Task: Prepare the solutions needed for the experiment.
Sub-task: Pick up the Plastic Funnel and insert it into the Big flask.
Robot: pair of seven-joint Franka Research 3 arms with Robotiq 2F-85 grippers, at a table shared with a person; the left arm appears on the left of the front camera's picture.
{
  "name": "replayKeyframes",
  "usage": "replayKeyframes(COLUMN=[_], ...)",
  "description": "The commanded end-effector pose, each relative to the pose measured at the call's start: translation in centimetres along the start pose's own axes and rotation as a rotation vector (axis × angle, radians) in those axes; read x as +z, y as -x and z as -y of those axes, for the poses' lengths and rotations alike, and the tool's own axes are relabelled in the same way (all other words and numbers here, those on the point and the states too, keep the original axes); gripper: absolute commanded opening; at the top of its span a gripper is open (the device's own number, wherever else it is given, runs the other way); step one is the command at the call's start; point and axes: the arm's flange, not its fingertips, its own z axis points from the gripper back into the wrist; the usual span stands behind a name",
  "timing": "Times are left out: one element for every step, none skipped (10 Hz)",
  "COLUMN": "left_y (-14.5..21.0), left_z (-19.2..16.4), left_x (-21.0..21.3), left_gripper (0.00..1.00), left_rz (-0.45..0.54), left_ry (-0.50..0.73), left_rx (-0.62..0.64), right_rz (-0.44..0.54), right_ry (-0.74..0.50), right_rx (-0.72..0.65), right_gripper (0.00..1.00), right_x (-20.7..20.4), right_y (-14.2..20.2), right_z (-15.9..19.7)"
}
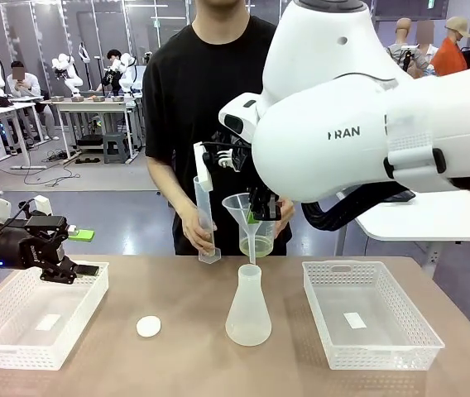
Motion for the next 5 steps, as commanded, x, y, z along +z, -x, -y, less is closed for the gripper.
replayKeyframes(left_y=[-0.1,-0.1,-0.1,-0.1,-0.1], left_z=[0.2,0.2,0.2,0.2,0.2], left_x=[0.0,0.0,0.0,0.0,0.0], left_gripper=[1.00,1.00,1.00,1.00,1.00], left_rz=[0.001,0.001,0.001,0.001,0.001], left_ry=[0.005,0.005,0.005,0.005,0.005], left_rx=[-0.013,-0.013,-0.013,-0.013,-0.013], right_rz=[0.038,0.042,0.048,0.044,0.045], right_ry=[0.014,0.018,0.028,0.019,0.021], right_rx=[-0.020,-0.023,-0.023,-0.027,-0.026], right_gripper=[0.04,0.04,0.04,0.04,0.04], right_x=[-0.8,-1.1,-1.5,-1.9,-2.1], right_y=[0.6,0.7,0.6,0.7,0.7], right_z=[-1.1,-1.2,-1.3,-1.5,-1.6])
